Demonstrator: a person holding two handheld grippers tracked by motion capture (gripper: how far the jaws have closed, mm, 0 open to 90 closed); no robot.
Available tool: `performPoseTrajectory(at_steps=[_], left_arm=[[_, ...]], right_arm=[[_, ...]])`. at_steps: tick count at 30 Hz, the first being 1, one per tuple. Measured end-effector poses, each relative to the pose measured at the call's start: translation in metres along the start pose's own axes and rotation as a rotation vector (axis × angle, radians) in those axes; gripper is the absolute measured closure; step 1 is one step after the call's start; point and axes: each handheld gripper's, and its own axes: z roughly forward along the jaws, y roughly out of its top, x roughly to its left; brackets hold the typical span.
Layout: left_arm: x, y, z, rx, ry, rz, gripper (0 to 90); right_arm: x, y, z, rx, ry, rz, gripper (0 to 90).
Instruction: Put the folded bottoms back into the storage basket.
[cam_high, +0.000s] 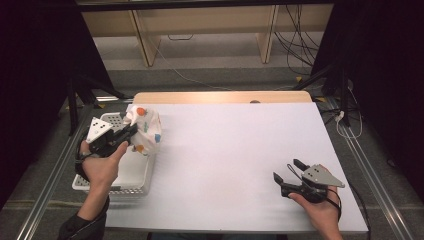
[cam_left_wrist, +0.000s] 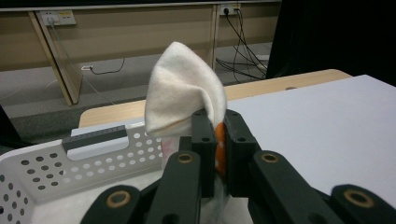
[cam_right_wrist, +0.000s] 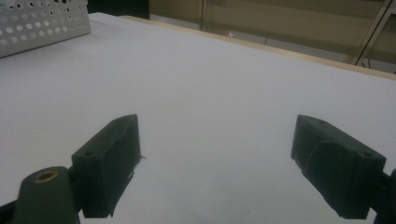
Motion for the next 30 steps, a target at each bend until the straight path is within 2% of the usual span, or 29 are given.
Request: performPoseTrajectory(at_steps=[30], left_arm=[[0.016, 0.0, -0.011, -0.016, 0.033, -0.021, 84.0]], right_arm=[[0.0, 0.0, 0.0, -0.002, -0.001, 0.0, 16.4]])
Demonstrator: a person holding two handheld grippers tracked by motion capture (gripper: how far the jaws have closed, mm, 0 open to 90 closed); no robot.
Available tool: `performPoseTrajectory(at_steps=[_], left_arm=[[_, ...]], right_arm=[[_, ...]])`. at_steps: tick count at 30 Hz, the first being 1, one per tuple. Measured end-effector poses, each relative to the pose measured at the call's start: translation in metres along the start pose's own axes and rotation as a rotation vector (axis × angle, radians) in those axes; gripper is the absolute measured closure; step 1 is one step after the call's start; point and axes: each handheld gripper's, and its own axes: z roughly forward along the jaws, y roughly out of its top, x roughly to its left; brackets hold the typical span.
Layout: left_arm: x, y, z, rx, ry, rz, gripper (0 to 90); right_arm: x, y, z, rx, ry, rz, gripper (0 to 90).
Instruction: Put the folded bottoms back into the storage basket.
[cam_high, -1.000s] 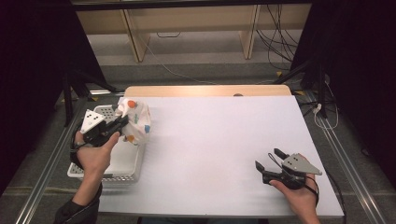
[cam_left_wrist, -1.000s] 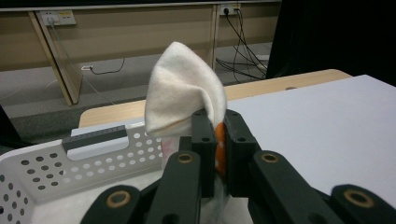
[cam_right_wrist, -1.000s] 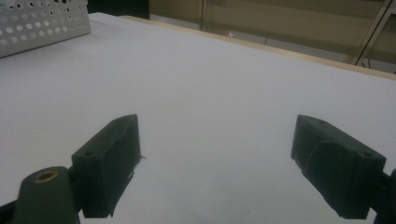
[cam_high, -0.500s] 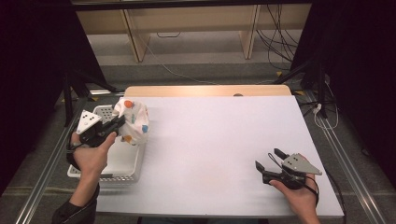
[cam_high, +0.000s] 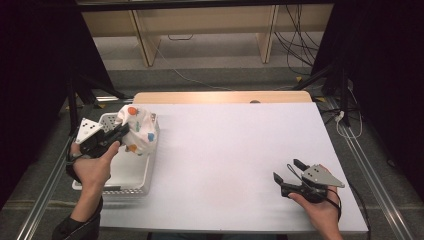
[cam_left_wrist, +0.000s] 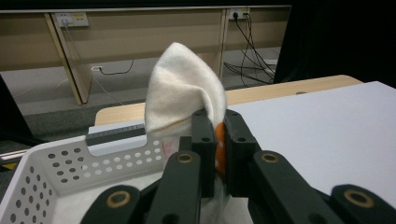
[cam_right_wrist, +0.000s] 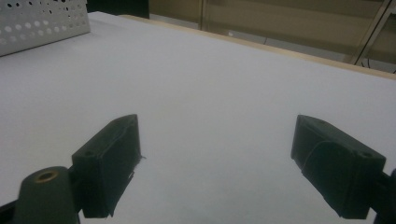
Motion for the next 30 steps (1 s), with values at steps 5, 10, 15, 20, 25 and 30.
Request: performPoseTrajectory(at_steps=[5, 10, 15, 20, 25, 30], left_arm=[[0.003, 0.0, -0.002, -0.003, 0.008, -0.004, 84.0], [0.006, -0.001, -0.003, 0.0, 0.016, -0.006, 84.0], [0.009, -0.001, -0.004, -0.002, 0.024, -0.01, 84.0], [0.013, -0.002, -0.005, -0.002, 0.032, -0.015, 84.0], [0.016, -0.003, -0.005, 0.007, 0.041, -0.016, 84.0], [0.019, -0.008, -0.002, 0.031, 0.045, -0.019, 83.9]], right_arm=[[0.0, 0.0, 0.0, 0.003, -0.002, -0.001, 16.4], [0.0, 0.0, 0.0, 0.002, 0.0, 0.001, 16.5], [0.0, 0.0, 0.0, 0.001, 0.0, 0.0, 16.5], [0.0, 0.0, -0.001, 0.002, -0.003, -0.001, 16.5], [0.0, 0.0, -0.001, 0.003, -0.003, -0.002, 16.5], [0.0, 0.0, 0.0, 0.003, -0.003, -0.002, 16.5]])
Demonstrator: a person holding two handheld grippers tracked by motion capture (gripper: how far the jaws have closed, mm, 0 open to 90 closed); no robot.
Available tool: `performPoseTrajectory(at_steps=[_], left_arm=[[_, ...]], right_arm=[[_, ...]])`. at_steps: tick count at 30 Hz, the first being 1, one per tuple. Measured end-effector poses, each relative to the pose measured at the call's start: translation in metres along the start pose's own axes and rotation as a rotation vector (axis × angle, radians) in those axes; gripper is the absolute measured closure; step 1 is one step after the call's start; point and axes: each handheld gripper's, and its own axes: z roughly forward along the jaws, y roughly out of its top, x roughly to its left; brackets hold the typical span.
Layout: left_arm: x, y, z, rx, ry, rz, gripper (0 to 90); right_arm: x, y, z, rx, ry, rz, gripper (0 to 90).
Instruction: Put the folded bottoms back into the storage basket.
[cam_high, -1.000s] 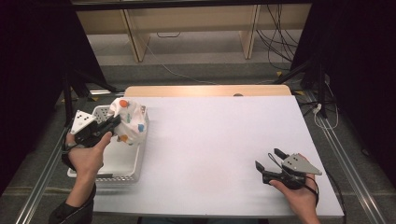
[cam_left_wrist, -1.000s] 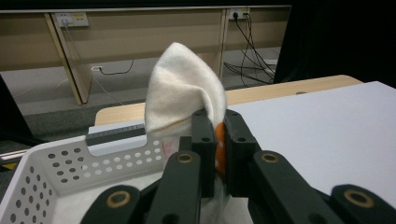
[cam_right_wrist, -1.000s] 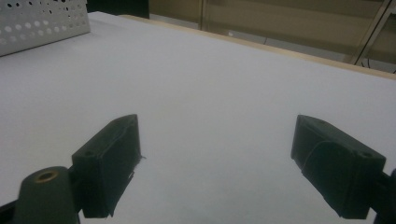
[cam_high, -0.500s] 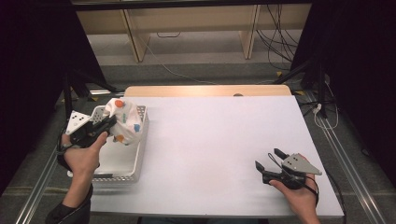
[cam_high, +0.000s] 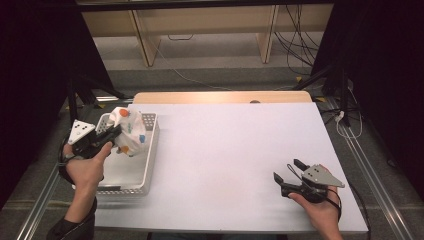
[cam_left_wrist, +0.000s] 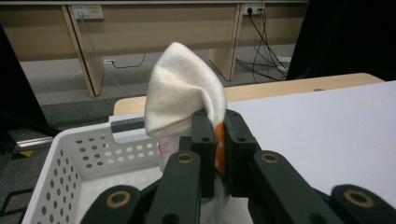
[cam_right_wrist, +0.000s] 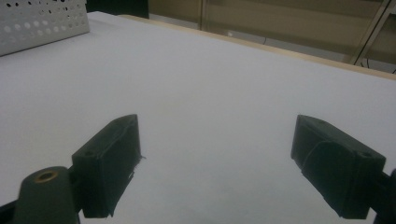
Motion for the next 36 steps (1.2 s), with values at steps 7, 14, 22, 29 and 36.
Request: performPoseTrajectory(at_steps=[7, 14, 22, 29, 36], left_arm=[[0.004, -0.007, 0.007, 0.036, 0.007, 0.0, 84.0], [0.003, -0.013, 0.014, 0.074, 0.001, 0.005, 83.9], [-0.003, -0.022, 0.022, 0.121, -0.018, 0.018, 83.9], [-0.008, -0.027, 0.029, 0.15, -0.029, 0.024, 83.9], [-0.01, -0.031, 0.034, 0.174, -0.04, 0.026, 83.8]], right_arm=[[0.0, 0.0, 0.0, -0.003, 0.0, 0.001, 16.5], [0.0, 0.0, 0.0, -0.001, -0.001, 0.002, 16.5], [0.0, 0.0, -0.001, 0.002, -0.001, 0.001, 16.5], [0.0, 0.0, 0.0, -0.003, 0.0, 0.002, 16.5], [0.0, 0.0, 0.0, -0.002, 0.0, 0.001, 16.5]])
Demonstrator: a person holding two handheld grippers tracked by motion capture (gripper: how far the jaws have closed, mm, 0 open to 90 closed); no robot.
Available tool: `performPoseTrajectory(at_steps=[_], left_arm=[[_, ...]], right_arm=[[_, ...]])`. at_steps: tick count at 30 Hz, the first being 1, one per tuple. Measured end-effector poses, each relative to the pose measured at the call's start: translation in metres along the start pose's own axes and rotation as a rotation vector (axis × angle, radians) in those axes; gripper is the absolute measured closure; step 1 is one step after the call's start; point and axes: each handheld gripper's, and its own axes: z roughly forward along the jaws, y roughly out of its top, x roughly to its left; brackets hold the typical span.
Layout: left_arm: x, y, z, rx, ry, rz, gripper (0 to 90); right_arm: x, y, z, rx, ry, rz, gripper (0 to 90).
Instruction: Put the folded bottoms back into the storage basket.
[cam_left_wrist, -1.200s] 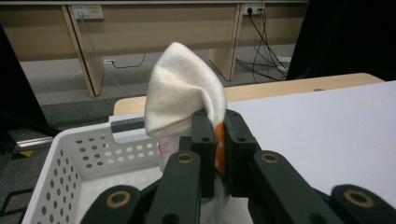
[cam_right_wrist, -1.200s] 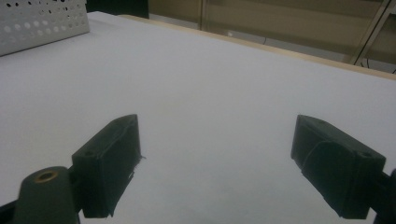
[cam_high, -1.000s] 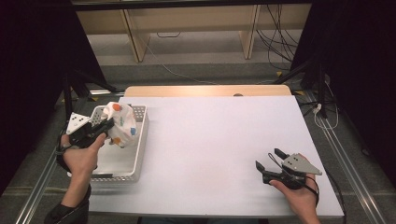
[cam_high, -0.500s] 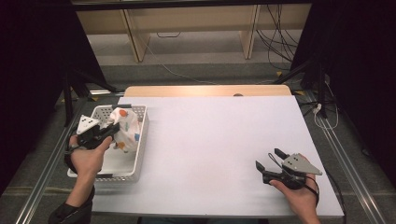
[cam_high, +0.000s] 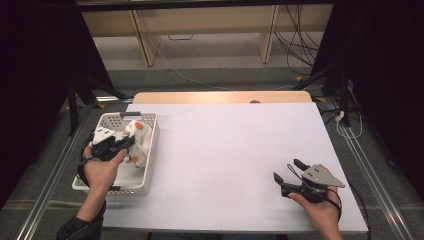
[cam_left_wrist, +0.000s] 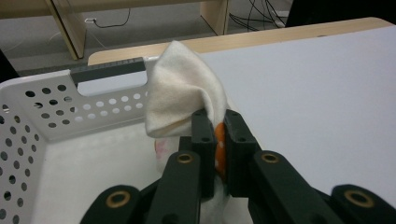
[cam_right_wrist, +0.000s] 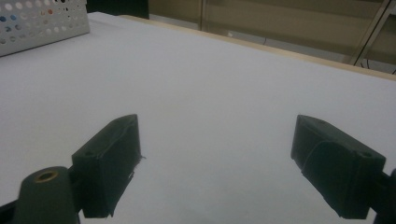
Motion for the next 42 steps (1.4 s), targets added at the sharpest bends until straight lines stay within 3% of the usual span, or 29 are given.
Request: performPoseTrajectory(at_steps=[15, 42], left_arm=[[0.0, -0.004, 0.006, 0.039, -0.006, 0.011, 83.8], [0.01, -0.007, 0.01, 0.128, 0.007, 0.039, 83.5]], right_arm=[[0.0, 0.0, 0.0, 0.008, 0.0, 0.0, 16.5], [0.0, 0.0, -0.001, 0.005, 0.0, 0.0, 16.5]])
